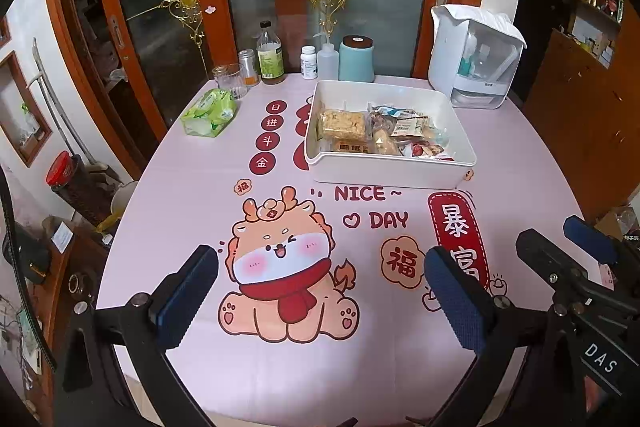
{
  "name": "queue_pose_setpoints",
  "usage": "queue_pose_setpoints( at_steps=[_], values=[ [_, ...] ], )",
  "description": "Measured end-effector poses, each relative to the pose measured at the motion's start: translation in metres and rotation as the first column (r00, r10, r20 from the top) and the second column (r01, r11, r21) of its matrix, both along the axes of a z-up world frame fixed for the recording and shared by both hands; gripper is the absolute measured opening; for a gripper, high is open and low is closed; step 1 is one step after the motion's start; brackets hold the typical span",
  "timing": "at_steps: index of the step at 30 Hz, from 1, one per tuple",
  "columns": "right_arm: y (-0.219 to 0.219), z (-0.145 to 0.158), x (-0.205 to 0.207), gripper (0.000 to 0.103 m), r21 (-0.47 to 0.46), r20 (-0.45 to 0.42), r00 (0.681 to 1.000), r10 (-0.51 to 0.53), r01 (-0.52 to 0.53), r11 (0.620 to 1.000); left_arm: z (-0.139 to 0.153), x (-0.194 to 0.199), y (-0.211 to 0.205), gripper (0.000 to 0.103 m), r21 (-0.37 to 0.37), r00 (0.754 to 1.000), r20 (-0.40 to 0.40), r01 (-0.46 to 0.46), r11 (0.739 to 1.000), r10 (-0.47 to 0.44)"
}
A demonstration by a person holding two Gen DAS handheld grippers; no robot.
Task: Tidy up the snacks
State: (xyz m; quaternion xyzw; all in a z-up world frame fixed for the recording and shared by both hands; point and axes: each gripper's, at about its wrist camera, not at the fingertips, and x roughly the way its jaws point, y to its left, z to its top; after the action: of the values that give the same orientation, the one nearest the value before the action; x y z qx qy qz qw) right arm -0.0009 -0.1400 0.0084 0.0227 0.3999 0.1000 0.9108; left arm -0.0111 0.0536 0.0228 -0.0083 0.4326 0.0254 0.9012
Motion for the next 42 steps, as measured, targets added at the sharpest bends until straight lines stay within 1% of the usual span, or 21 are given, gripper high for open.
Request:
queue_pose_setpoints(
  at_steps=[9, 28, 42],
  values=[
    [-0.005, -0.003, 0.003, 0.073, -0.008, -0.004, 1.0, 0.006, -0.006, 1.0, -0.001, 0.002, -0.005, 0.103, 0.005, 1.0, -0.003, -0.001, 1.0, 0.001],
    [-0.005, -0.009, 0.007, 0.073, -0.009, -0.023, 1.0, 0.009, -0.009, 1.0, -0.007, 0.008, -0.007, 0.102, 0.032, 0.999, -0.038, 0.0, 0.999, 0.002],
    [-0.008, -0.012, 0.007, 0.073, -0.013, -0.02, 1.0, 0.005, -0.006, 1.0, -0.008, 0.008, -0.006, 0.102, 0.022, 0.999, -0.04, -0.001, 1.0, 0.001]
  ],
)
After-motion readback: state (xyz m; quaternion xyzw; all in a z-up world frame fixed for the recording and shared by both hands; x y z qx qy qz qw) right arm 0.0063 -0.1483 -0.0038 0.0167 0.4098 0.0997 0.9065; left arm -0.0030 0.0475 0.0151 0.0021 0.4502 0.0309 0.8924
